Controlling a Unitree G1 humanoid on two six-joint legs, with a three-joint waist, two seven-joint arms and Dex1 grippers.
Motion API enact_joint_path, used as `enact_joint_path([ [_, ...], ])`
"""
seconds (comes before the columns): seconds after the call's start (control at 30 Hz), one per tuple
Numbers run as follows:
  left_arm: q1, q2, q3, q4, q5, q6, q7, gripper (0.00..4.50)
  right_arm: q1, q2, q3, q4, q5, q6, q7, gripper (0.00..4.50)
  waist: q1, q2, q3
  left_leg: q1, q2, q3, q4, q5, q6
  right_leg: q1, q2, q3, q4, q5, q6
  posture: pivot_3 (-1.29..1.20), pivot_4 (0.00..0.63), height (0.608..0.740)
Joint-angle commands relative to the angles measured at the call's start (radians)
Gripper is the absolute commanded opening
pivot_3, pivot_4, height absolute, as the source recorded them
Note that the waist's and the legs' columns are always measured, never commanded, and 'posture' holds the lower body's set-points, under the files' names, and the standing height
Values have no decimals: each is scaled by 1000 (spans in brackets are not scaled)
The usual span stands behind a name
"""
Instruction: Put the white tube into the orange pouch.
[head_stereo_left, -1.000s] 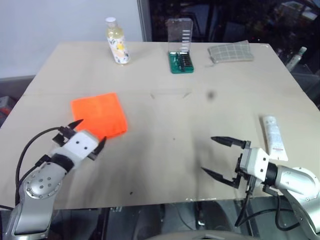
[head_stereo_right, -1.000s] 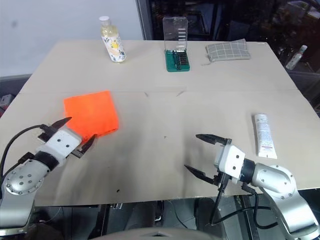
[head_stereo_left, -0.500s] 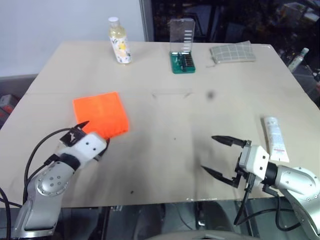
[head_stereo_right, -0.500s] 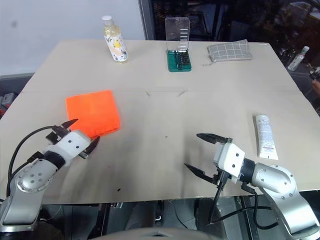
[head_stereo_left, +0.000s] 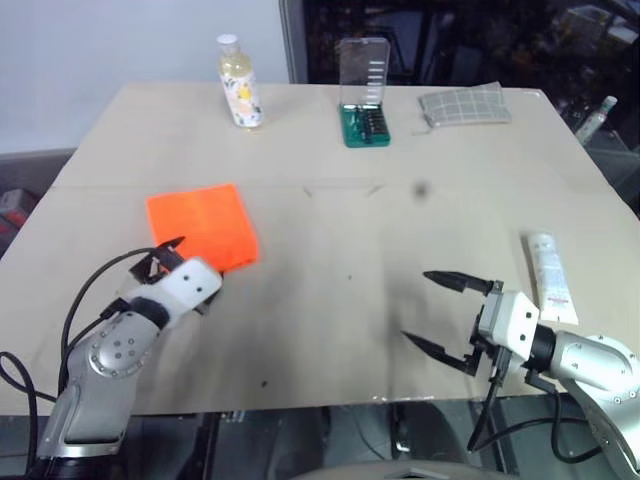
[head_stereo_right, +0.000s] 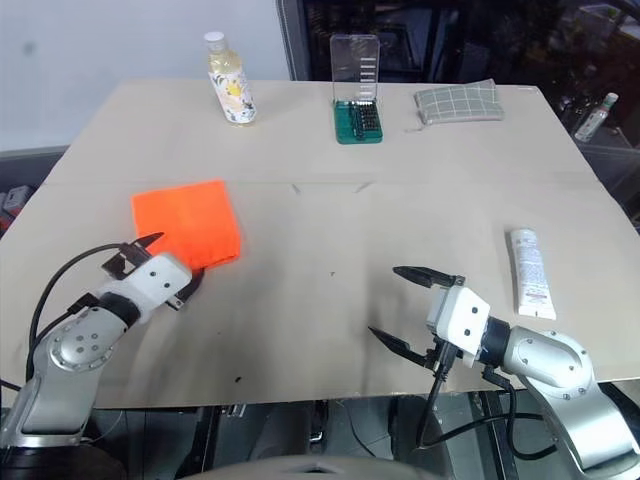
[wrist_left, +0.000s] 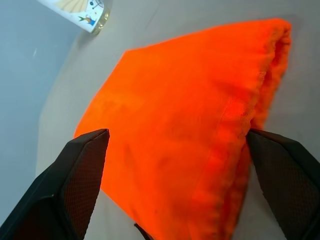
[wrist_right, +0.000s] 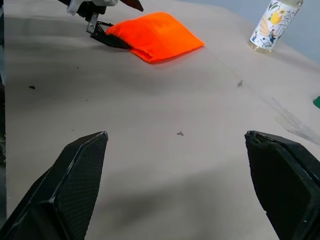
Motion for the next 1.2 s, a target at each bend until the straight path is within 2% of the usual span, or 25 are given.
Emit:
enact_joint_path([
  [0.03,-22,2,-17,17,33,6,23,4500,2,-7,-14,-38,0,-6,-10,4448,0,0,0,0,0,0,0,0,0,0,0,0,0,0,0,0,150,740],
  [0.3,-64,-6,-62,56,59,13,37,4500,4,-5,-9,-40,-2,-6,-22,4448,1,0,0,1,0,0,3,0,-1,1,0,0,4,0,0,0,150,740],
  [0.33,-67,-5,-69,64,61,12,36,3999,4,-5,-9,-40,-2,-7,-23,4500,1,0,0,1,0,0,4,-1,-1,1,0,0,5,0,0,0,150,740],
  [0.37,-72,-3,-79,76,65,12,33,3756,4,-5,-9,-38,-3,-7,-23,4500,0,0,0,1,0,0,4,-1,-1,1,0,0,6,0,0,0,150,740],
  [0.4,-77,-3,-88,87,66,10,31,3322,4,-4,-9,-37,-4,-8,-23,4500,0,0,0,2,0,0,4,-1,-1,1,0,0,6,0,0,0,150,740],
  [0.47,-97,-6,-104,108,55,8,23,2128,3,-1,-6,-36,-6,-8,-26,4500,0,0,0,2,0,-1,5,-1,-1,1,0,0,7,0,0,0,150,740],
  [0.5,-105,-6,-111,116,54,6,22,1868,3,0,-4,-36,-7,-7,-27,4500,0,0,0,2,0,-1,5,-1,-1,1,0,0,8,-1,1,0,150,740],
  [0.53,-118,-8,-121,129,58,5,25,1289,3,1,-2,-36,-8,-7,-28,4500,0,0,0,2,0,-1,5,-1,-1,1,0,0,8,-1,1,0,150,740],
  [0.63,-146,-18,-138,155,61,0,34,97,3,6,1,-36,-14,-10,-34,4500,2,4,-3,2,0,-1,6,-1,-1,1,-1,0,9,-1,1,0,150,740],
  [0.77,-152,-28,-128,159,36,-18,31,97,4,11,4,-39,-23,-12,-45,4500,2,6,-5,2,0,0,6,-1,-1,1,-1,0,9,-1,1,0,150,740],
  [0.9,-155,-62,-56,76,-125,6,-43,97,12,14,1,-42,-29,-14,-53,4500,2,6,-5,2,0,-1,7,-1,-1,1,-1,0,9,0,1,0,150,740],
  [1.07,-185,-59,52,-49,-430,236,-209,97,13,16,3,-37,-29,46,-83,4500,-1,3,-4,0,0,-1,8,0,0,1,-1,0,9,0,0,0,150,740],
  [1.2,-256,3,86,-88,-643,478,-331,97,-13,14,6,-20,-22,185,-129,4500,0,3,-4,1,0,-2,9,0,0,1,0,0,10,-1,1,0,150,740],
])
